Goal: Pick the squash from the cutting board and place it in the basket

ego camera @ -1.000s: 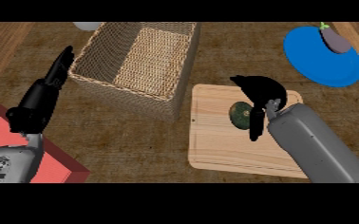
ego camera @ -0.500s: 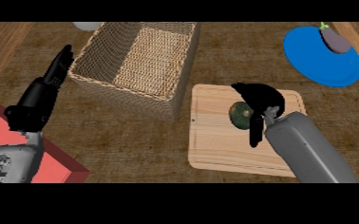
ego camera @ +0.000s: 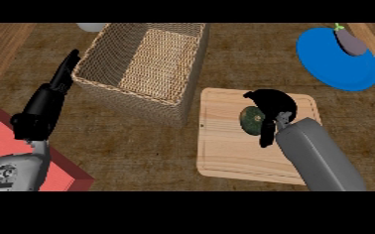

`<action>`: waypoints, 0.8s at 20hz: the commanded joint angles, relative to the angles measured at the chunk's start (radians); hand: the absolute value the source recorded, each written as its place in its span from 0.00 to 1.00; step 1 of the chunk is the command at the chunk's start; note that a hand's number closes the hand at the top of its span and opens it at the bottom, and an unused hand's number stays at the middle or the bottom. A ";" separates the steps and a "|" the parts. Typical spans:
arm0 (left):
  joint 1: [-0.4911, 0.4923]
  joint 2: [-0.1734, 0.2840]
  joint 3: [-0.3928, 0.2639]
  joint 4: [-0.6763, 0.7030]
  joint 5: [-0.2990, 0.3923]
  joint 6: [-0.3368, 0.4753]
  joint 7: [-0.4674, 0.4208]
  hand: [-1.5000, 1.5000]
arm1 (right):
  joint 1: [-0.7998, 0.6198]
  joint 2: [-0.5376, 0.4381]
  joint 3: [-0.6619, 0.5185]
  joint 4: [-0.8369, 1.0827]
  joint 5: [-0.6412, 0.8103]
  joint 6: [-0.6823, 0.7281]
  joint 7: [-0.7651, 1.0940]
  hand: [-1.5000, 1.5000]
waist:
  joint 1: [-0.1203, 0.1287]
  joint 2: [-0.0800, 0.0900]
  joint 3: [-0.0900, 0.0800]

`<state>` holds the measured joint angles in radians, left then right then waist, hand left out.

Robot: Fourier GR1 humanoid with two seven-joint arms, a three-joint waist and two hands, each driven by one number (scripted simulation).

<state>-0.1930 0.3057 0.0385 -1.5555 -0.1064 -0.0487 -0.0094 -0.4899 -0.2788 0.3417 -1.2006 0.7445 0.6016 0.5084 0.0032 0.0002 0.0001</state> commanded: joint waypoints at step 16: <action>-0.012 0.008 0.073 -0.015 0.009 -0.078 0.016 0.50 | -0.026 0.002 -0.092 0.166 0.217 -0.265 -0.151 1.00 | 0.001 0.000 0.000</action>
<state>-0.2053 0.2905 0.0818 -1.5728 -0.1259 -0.0940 0.0101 -0.5170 -0.2651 0.2926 -1.0673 0.9236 0.4096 0.3129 0.0054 -0.0085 -0.0051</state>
